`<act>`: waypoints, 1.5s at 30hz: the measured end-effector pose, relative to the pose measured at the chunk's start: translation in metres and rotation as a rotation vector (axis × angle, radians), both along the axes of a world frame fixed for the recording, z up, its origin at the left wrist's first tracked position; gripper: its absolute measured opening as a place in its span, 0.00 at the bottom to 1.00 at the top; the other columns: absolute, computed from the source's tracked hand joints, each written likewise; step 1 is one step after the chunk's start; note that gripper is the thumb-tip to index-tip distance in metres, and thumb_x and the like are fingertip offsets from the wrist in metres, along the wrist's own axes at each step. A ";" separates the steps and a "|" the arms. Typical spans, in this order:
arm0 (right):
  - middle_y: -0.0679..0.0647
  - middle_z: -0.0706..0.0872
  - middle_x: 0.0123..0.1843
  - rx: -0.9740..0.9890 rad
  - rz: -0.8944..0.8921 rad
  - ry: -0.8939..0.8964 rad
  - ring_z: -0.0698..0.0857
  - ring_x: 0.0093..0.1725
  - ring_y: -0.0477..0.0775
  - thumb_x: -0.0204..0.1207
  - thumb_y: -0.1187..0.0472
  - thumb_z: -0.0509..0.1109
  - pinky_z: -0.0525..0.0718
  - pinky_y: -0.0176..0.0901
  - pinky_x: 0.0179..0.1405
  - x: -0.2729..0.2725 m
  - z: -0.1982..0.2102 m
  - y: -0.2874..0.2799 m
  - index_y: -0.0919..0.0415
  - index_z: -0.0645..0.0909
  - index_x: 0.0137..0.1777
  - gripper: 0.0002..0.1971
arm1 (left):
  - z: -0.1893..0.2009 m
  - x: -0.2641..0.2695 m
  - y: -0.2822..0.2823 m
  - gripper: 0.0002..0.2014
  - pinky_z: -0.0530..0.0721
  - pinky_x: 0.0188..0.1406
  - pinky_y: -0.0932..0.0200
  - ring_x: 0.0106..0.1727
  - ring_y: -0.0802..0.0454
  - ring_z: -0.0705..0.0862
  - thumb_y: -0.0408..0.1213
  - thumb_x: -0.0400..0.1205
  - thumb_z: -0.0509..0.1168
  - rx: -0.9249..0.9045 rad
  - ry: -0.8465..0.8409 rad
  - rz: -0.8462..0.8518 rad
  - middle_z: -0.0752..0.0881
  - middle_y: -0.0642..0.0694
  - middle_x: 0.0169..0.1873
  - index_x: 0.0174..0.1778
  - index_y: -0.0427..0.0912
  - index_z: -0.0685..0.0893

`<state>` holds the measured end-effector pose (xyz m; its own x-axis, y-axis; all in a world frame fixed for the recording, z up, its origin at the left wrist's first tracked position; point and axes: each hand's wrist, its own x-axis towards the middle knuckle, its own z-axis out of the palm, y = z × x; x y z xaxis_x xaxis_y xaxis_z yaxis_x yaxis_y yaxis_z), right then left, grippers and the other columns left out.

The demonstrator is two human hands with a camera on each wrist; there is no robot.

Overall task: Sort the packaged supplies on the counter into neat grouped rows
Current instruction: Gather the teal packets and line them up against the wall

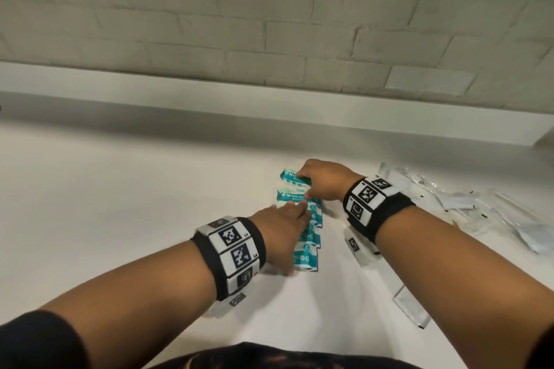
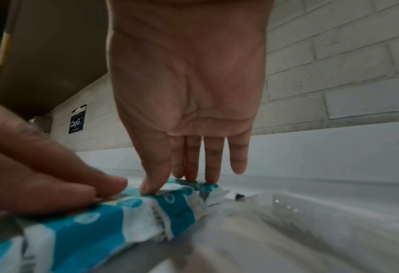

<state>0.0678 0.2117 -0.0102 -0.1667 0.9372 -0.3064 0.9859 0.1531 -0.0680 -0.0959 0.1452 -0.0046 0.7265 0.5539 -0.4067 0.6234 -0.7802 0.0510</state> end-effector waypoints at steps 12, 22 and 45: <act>0.52 0.77 0.64 0.015 -0.010 -0.001 0.77 0.60 0.57 0.71 0.60 0.75 0.80 0.53 0.62 -0.001 -0.002 0.056 0.52 0.81 0.67 0.23 | -0.005 0.009 0.044 0.50 0.76 0.70 0.48 0.74 0.44 0.70 0.55 0.69 0.74 0.069 -0.111 0.092 0.58 0.44 0.82 0.82 0.42 0.57; 0.52 0.80 0.58 -0.016 -0.134 0.004 0.80 0.52 0.56 0.75 0.46 0.64 0.82 0.51 0.51 0.023 -0.005 0.144 0.52 0.79 0.57 0.14 | -0.014 0.039 0.142 0.46 0.84 0.53 0.52 0.62 0.48 0.78 0.54 0.66 0.75 0.061 -0.140 0.143 0.71 0.46 0.71 0.76 0.44 0.63; 0.61 0.82 0.53 0.041 -0.878 1.321 0.79 0.47 0.55 0.85 0.60 0.61 0.78 0.44 0.49 0.086 -0.018 0.155 0.62 0.80 0.65 0.13 | -0.029 0.052 0.284 0.52 0.67 0.77 0.47 0.71 0.50 0.78 0.83 0.61 0.58 -0.792 -0.905 0.885 0.80 0.49 0.70 0.71 0.47 0.78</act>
